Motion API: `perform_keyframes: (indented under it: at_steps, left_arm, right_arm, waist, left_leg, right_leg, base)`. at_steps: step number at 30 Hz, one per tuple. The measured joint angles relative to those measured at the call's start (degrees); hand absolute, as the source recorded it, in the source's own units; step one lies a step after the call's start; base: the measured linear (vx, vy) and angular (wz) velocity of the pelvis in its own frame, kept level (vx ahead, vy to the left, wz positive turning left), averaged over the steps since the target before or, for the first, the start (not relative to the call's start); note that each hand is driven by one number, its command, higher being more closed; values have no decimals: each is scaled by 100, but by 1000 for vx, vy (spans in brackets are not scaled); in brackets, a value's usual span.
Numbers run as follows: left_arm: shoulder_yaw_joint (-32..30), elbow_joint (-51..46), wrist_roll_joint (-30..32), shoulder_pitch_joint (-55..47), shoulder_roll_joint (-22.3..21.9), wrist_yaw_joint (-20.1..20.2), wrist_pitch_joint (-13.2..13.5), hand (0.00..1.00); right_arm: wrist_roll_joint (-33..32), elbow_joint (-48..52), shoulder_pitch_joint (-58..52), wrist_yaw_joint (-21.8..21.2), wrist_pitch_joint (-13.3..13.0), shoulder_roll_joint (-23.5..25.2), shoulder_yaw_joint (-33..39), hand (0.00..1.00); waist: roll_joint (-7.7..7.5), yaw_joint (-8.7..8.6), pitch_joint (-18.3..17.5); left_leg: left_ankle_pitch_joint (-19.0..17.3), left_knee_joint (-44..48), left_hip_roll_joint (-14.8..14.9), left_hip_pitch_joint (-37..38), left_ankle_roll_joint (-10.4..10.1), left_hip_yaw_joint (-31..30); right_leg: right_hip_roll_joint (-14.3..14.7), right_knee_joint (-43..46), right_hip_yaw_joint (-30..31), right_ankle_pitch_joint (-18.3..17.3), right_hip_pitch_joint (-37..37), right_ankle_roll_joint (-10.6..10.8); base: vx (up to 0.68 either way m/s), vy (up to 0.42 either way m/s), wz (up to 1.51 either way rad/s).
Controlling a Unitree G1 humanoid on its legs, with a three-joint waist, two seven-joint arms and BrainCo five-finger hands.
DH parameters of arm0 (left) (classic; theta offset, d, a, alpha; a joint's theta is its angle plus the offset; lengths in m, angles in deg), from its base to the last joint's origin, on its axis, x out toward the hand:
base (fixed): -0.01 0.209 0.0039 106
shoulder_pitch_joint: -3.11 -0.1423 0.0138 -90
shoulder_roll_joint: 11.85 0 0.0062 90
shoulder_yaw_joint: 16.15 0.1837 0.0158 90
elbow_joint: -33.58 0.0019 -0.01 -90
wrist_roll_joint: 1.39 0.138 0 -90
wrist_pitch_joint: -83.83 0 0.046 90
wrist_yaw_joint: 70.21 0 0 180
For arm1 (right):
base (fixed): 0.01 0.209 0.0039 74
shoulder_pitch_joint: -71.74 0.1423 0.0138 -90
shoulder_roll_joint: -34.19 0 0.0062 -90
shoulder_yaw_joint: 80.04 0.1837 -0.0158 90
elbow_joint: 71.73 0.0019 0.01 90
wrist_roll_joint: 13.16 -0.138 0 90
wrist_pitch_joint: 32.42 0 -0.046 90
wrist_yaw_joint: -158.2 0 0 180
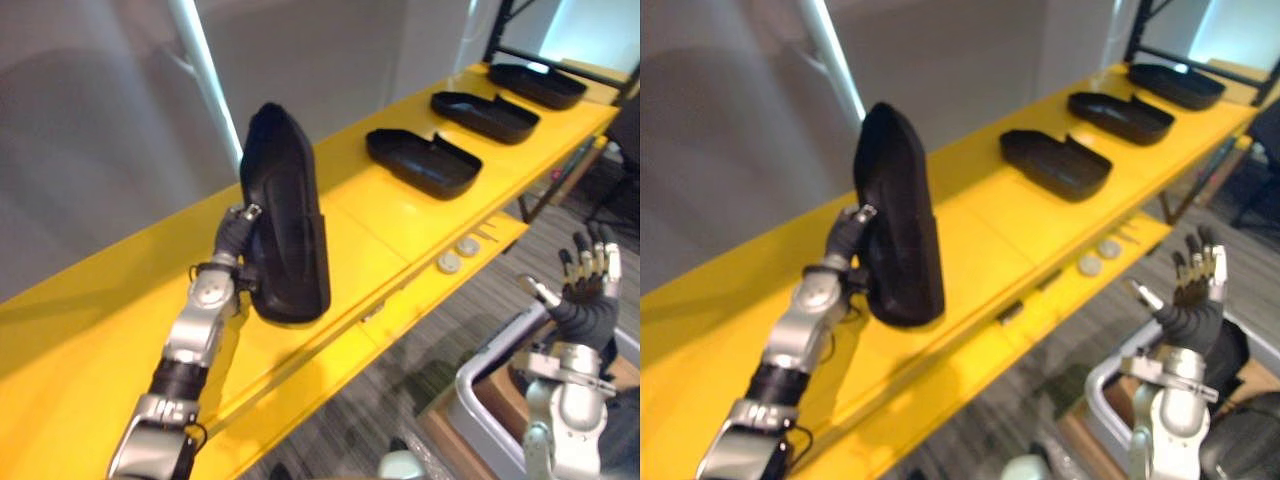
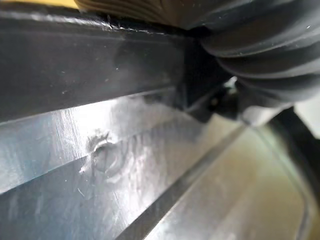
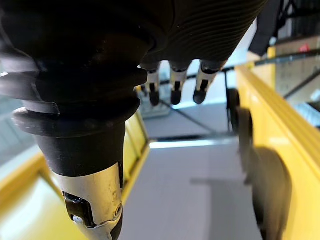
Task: Walk over and take plastic housings, then place them on the shelf
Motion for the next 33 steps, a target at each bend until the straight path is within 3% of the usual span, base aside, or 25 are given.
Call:
perform_keyframes:
  at_steps: [5,7,16,24,25,33]
  left_arm:
    - [-28,1267,-117,666,-7,-808,-581,100]
    - [-56,1629,-52,1010,-13,-1087,-752,100]
    - [-503,2162,-58,1903,96,-2147,-1134,100]
    - [-526,2251,115,2674,577,-2305,-1505,100]
    - [-526,2251,114,2726,653,-2322,-1573,0]
    - [-678,2241,118,2835,729,-2722,-1512,0]
  right_arm:
    - [-314,0,-191,-133,156,-59,-163,0]
    - [-441,-1,-286,-152,185,-58,-354,0]
    - [-665,39,-342,-87,193,-46,-609,0]
    - [-771,469,-297,34,193,-40,-737,0]
    - [-777,474,-264,47,193,-38,-833,0]
    - [-887,515,-281,248,199,-36,-1121,0]
  waist:
    - [6,-309,32]
    - [-4,-310,38]
    - [-110,-469,517]
    - [-199,-568,1008]
    - [-205,-593,1045]
    - [-208,-576,1323]
  left_leg:
    - [68,0,100,68,-30,235]
    - [69,2,123,28,-31,374]
    - [79,32,122,-186,-35,432]
    - [44,307,178,-467,-15,401]
    - [28,373,208,-532,-13,406]
    - [-113,686,375,-635,-61,509]
  right_leg:
    - [118,2,224,79,-89,22]
    - [155,24,351,102,-228,11]
    - [176,99,467,136,-524,11]
    - [193,333,464,91,-794,-51]
    - [213,389,474,80,-855,-67]
    - [344,735,600,-53,-1061,-92]
  base:
    - [1,-30,-23]
    - [11,-12,-24]
    - [-7,-5,-6]
    - [-2,-6,3]
    - [-4,-36,0]
    - [-24,-24,-8]
